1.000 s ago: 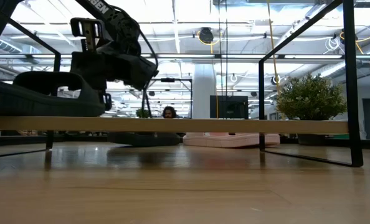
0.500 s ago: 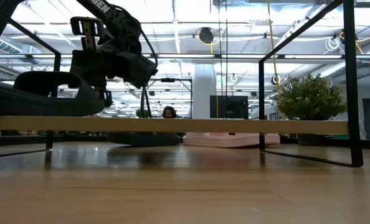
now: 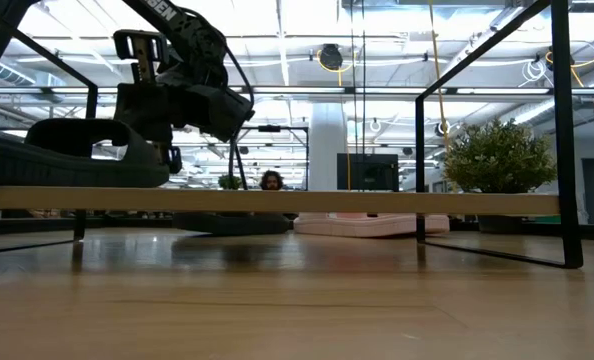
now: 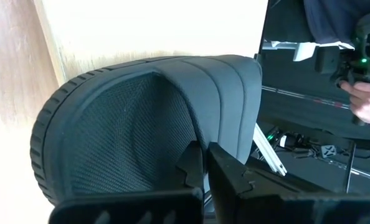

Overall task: Pick and place slides into the shelf
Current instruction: Put the left black slides on the shelf

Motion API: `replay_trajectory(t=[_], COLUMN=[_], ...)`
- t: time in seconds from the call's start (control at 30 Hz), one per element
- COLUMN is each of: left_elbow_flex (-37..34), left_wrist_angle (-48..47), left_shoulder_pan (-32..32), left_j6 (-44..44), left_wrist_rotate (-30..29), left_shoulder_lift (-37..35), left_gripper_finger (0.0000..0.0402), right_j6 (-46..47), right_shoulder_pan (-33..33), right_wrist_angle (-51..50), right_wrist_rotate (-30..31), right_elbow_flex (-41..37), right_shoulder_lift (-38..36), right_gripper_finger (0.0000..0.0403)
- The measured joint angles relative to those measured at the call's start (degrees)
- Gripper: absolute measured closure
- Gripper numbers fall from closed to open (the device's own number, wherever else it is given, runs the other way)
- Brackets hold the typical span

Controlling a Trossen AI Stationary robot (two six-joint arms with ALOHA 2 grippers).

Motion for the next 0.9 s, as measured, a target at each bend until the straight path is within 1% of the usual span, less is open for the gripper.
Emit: replay_trajectory(t=[0.1, 0.33, 0.57, 0.9], left_elbow_flex=[0.0, 0.0, 0.0, 0.0], left_wrist_angle=[0.0, 0.0, 0.1, -0.1], left_shoulder_pan=[0.0, 0.0, 0.0, 0.0], left_j6=[0.0, -0.8, -2.0, -3.2], left_wrist_rotate=[-0.3, -0.6, -3.8, -3.4], left_shoulder_lift=[0.0, 0.0, 0.0, 0.0], left_gripper_finger=[0.0395, 0.0361, 0.0330, 0.0293], right_j6=[0.0, 0.0, 0.0, 0.0], right_shoulder_pan=[0.0, 0.0, 0.0, 0.0], right_wrist_angle=[0.0, 0.0, 0.0, 0.0], right_wrist_rotate=[0.0, 0.0, 0.0, 0.0], right_elbow_flex=[0.0, 0.0, 0.0, 0.0], right_shoulder_lift=[0.0, 0.0, 0.0, 0.0], right_gripper_finger=[0.0206, 0.0206, 0.0206, 0.0206])
